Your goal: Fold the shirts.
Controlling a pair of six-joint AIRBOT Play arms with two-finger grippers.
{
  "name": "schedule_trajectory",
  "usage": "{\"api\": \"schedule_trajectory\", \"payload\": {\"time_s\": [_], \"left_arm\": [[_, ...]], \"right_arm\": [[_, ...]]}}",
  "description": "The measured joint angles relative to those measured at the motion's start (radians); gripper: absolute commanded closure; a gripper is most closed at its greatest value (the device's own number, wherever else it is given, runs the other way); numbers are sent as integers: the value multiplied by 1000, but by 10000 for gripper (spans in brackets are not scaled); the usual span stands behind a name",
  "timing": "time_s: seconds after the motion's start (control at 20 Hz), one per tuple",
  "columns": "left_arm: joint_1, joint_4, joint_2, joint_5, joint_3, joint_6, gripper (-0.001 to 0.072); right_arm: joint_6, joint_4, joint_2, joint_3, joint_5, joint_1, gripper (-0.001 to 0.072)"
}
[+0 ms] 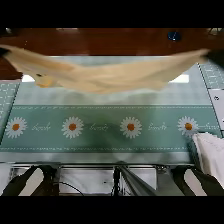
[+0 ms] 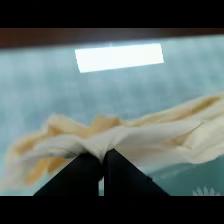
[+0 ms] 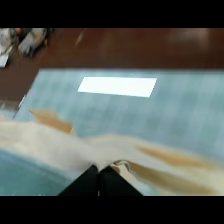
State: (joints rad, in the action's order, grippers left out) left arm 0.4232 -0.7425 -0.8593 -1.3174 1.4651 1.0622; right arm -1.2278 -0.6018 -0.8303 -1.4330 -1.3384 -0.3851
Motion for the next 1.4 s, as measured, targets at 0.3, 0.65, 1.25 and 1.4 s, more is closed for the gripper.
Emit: {"api": "schedule_trajectory", "payload": {"time_s": [0.3, 0.65, 1.25, 1.4], "left_arm": [[0, -129, 251, 33, 262, 139, 678], [2, -270, 341, -214, 424, 321, 678], [-10, -303, 118, -173, -20, 283, 678], [-120, -293, -42, -7, -71, 266, 678]], "right_arm": [[-173, -292, 27, -554, -12, -2, 701], [-218, -563, 42, -673, -327, 18, 701], [-187, -686, -188, -196, -256, 33, 701], [-176, -694, -321, -170, -150, 77, 701]]}}
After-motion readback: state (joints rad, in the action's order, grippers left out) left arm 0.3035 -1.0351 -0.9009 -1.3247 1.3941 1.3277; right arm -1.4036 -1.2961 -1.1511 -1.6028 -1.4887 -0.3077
